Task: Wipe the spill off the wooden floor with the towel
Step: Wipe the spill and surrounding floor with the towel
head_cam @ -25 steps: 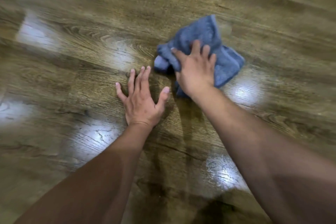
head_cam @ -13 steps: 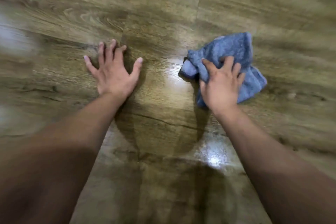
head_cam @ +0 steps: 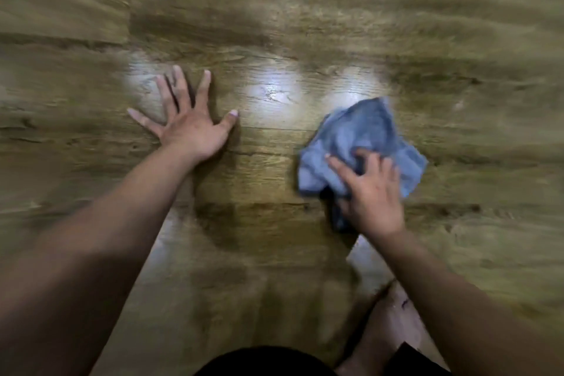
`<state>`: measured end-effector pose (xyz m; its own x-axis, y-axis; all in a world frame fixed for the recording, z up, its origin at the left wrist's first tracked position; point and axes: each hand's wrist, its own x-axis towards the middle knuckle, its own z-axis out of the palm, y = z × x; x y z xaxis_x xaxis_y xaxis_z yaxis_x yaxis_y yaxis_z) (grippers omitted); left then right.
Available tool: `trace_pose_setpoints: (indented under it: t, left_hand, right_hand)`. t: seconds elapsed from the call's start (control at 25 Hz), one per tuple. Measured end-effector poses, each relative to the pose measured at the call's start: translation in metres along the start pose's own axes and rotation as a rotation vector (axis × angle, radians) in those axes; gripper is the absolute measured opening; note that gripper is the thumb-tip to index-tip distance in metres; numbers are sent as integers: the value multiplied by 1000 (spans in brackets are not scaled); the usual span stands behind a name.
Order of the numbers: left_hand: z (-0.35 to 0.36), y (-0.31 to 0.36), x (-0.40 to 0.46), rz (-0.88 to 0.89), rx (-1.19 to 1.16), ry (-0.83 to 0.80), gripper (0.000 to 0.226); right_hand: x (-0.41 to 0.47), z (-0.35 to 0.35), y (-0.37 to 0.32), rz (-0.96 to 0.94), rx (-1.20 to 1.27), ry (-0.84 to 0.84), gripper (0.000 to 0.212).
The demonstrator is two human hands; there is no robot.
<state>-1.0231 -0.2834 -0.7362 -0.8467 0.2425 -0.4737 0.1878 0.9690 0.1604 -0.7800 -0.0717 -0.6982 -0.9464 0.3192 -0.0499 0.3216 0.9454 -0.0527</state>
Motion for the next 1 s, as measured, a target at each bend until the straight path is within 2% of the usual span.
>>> trace_pose_setpoints:
  t: [0.12,0.2,0.28,0.4,0.48,0.56,0.6,0.68,0.76,0.84,0.92,1.0]
  left_hand:
    - [-12,-2,6,-5,6,-121,90]
    - [-15,2,4,18,-15,-160,88]
    - [-22,-1,2,60,-144,-142,78]
    - [-38,-48,-2,91,-315,59,58]
    - [-41,-90,-11,10,-198,67,76]
    - [-41,-116,-20,-106,-110,-68,95]
    - [-39,-122,-22,-137,-120,-136,97]
    - [-37,-125,-17,-146,-152,-204,93]
    - [-38,-121,-12,-146,-177,-244,87]
    - [-35,-122,-12,-146,-177,-230,82]
    - [-34,-122,-13,-156,-153,-231,83]
    - [-33,-119,-15,-153,-126,-227,88]
  right_hand:
    - [20,-6,55,318,21,19,62]
    - [21,-2,42,371,67,54,58]
    - [15,5,-9,322,134,71,59]
    - [-6,16,-126,148,244,76,65]
    - [-25,24,-205,-87,245,76,60]
    - [-49,29,-262,-417,247,110,35]
    - [-58,30,-275,-536,276,79,27]
    - [-48,27,-268,-648,294,-5,36]
    - [-20,21,-229,-671,205,-23,45]
    - [20,18,-172,-514,149,-4,47]
    - [57,12,-106,-216,101,20,56]
    - [78,5,-47,43,55,42,55]
